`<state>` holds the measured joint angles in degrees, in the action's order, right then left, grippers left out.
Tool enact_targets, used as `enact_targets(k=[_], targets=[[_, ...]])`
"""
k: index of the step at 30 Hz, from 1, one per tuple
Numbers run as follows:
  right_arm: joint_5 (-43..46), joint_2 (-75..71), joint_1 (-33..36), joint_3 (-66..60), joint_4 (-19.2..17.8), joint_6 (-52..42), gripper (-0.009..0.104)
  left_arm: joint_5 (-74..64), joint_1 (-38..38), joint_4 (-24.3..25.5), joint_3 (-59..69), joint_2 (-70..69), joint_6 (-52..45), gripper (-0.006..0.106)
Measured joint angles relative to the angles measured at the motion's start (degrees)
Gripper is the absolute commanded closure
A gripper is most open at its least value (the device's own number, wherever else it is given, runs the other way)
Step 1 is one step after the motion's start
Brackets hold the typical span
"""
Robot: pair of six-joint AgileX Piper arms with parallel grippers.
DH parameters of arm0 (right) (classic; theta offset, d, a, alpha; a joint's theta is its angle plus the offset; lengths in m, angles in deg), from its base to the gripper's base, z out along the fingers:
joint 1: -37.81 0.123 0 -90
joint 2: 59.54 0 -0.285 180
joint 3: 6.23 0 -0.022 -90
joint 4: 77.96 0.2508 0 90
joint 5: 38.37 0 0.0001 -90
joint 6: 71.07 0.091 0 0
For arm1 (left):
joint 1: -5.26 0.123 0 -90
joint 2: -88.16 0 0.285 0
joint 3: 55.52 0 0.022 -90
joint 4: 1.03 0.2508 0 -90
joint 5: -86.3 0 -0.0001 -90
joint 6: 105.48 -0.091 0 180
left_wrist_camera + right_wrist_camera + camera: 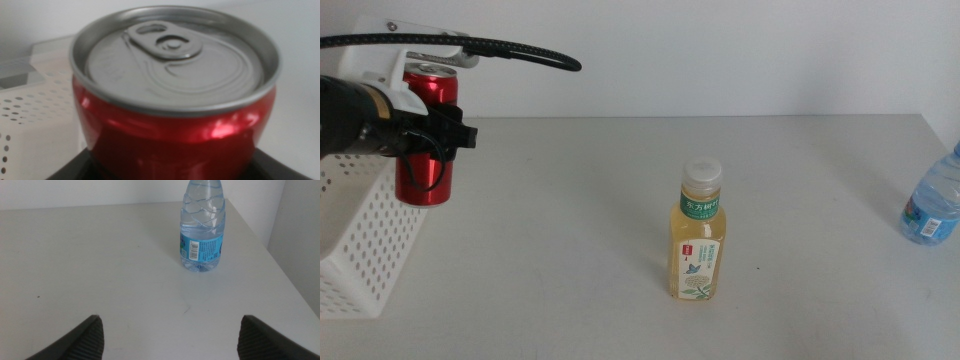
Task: Use arms to grab the bottles and put them into the dustbin to the left of the table.
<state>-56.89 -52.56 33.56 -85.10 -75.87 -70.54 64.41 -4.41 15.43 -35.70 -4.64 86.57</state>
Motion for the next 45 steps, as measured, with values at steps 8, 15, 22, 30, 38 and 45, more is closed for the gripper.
enact_targets(k=[8,15,22,30,38,45], targets=[[0.0,0.0,0.0,0.0,0.0,0.0,0.02,-22.9,7.2,-21.9,-16.5,2.9,-28.3,0.102],[0.0,0.0,0.0,0.0,0.0,0.0,0.02,-37.0,16.5,-22.1,-27.3,6.8,-31.9,0.102],[0.0,0.0,0.0,0.0,0.0,0.0,0.02,-40.0,26.1,-22.6,-30.7,8.4,-32.8,0.102],[0.0,0.0,0.0,0.0,0.0,0.0,0.02,-40.5,31.5,-25.2,-30.8,14.7,-33.1,0.102],[0.0,0.0,0.0,0.0,0.0,0.0,0.02,-38.1,31.4,-25.5,-30.8,24.0,-33.1,0.102],[0.0,0.0,0.0,0.0,0.0,0.0,0.02,-35.2,31.4,-23.0,-30.8,29.2,-33.1,0.102]])
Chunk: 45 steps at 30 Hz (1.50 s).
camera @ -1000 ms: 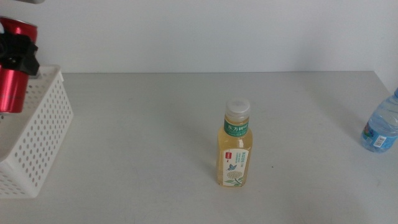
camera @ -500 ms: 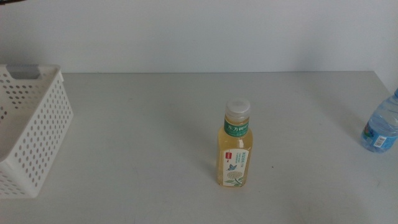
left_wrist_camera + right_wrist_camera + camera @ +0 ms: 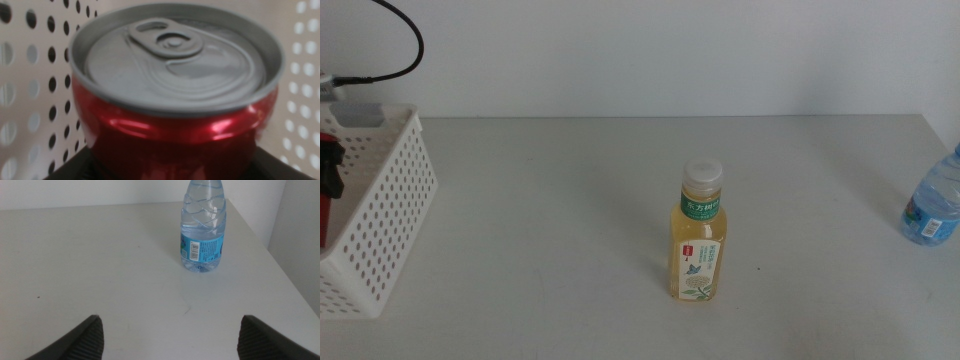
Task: Use arms to grab the bottles and put them into the dustbin to the left of the table.
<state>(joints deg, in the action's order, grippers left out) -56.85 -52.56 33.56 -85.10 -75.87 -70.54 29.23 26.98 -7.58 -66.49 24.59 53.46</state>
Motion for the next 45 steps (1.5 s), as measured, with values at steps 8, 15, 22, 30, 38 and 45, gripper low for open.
enact_targets(k=[8,15,22,30,38,45], targets=[[0.0,0.0,0.0,0.0,0.0,0.0,0.02,2.1,0.0,0.3,0.0,3.4,0.0,0.102],[0.0,0.0,0.0,0.0,0.0,0.0,0.02,3.2,0.0,0.9,-0.4,4.6,0.0,0.101],[0.0,0.0,0.0,0.0,0.0,0.0,0.02,2.4,-0.1,-0.4,-0.3,7.4,0.0,0.092],[0.0,0.0,0.0,0.0,0.0,0.0,0.02,2.4,-2.1,1.1,-0.3,7.3,0.0,0.072],[0.0,0.0,0.0,0.0,0.0,0.0,0.02,2.4,-4.1,2.3,-0.3,7.3,0.0,0.047],[0.0,0.0,0.0,0.0,0.0,0.0,0.02,2.5,-4.7,2.9,-0.3,7.3,0.0,0.036]])
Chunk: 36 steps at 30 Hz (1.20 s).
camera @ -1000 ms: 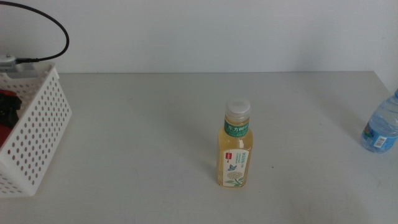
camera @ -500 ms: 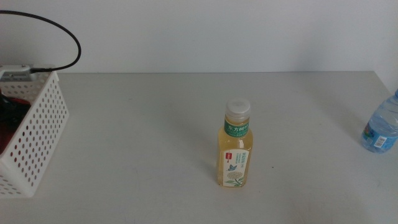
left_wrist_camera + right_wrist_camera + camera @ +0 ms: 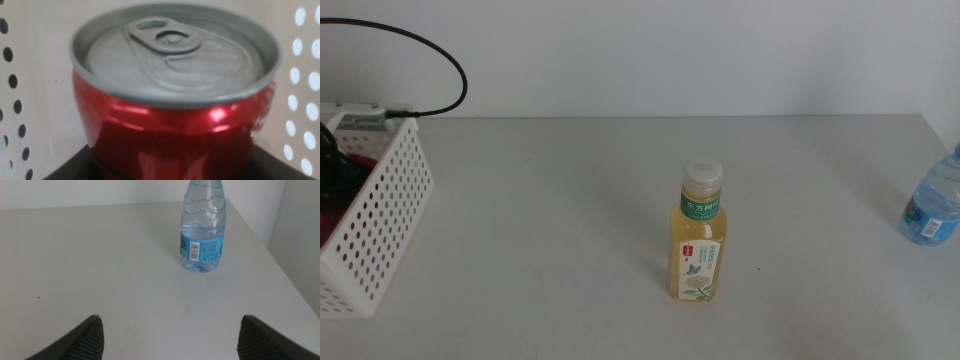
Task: Use arms to grab the bottles and put them into the dustbin to the left of the table.
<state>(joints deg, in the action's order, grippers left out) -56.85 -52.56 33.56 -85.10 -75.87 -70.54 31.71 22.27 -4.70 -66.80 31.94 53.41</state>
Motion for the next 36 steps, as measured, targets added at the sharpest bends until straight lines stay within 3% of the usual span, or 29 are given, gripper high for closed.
enact_targets(k=[5,17,31,36], targets=[[0.0,0.0,0.0,0.0,0.0,0.0,0.02,-0.1,-0.9,0.8,0.0,0.0,0.0,0.032],[0.0,0.0,0.0,0.0,0.0,0.0,0.02,-0.1,-1.7,2.4,-0.2,-0.1,0.2,0.007],[0.0,0.0,0.0,0.0,0.0,0.0,0.02,-6.4,-2.0,1.9,-7.0,-12.6,1.1,0.007],[0.0,0.0,0.0,0.0,0.0,0.0,0.02,-9.1,-2.3,-1.4,-8.4,-21.0,1.1,0.007]])
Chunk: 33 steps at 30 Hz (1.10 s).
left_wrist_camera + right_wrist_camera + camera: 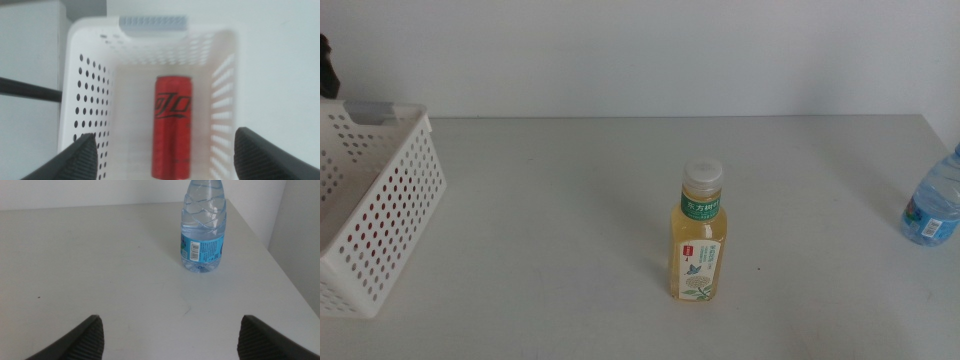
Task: Use arms to grab the bottles and put them into the dustbin to the left of the table.
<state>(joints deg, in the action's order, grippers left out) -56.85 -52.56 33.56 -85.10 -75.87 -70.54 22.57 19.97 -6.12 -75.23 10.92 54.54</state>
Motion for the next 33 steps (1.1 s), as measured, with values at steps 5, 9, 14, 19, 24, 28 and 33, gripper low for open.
enact_targets(k=[5,9,14,19,24,28,33], targets=[[0.0,0.0,0.0,0.0,0.0,0.0,0.02,-2.2,0.0,-6.8,0.0,-8.6,-2.9,0.007],[0.0,0.0,0.0,0.0,0.0,0.0,0.02,-6.5,0.0,-13.7,0.3,-17.5,-6.9,0.007],[0.0,0.0,0.0,0.0,0.0,0.0,0.02,-8.0,0.0,-18.9,4.5,-25.8,-10.2,0.007],[0.0,0.0,0.0,0.0,0.0,0.0,0.02,-7.5,0.0,-24.7,12.1,-33.7,-14.3,0.007],[0.0,0.0,0.0,0.0,0.0,0.0,0.02,-3.3,0.0,-28.0,24.1,-42.3,-17.2,0.007],[0.0,0.0,0.0,0.0,0.0,0.0,0.02,2.8,-3.5,-27.6,33.5,-47.8,-17.4,0.007],[0.0,0.0,0.0,0.0,0.0,0.0,0.02,17.2,-18.4,-24.2,42.9,-51.1,-16.8,0.007]])
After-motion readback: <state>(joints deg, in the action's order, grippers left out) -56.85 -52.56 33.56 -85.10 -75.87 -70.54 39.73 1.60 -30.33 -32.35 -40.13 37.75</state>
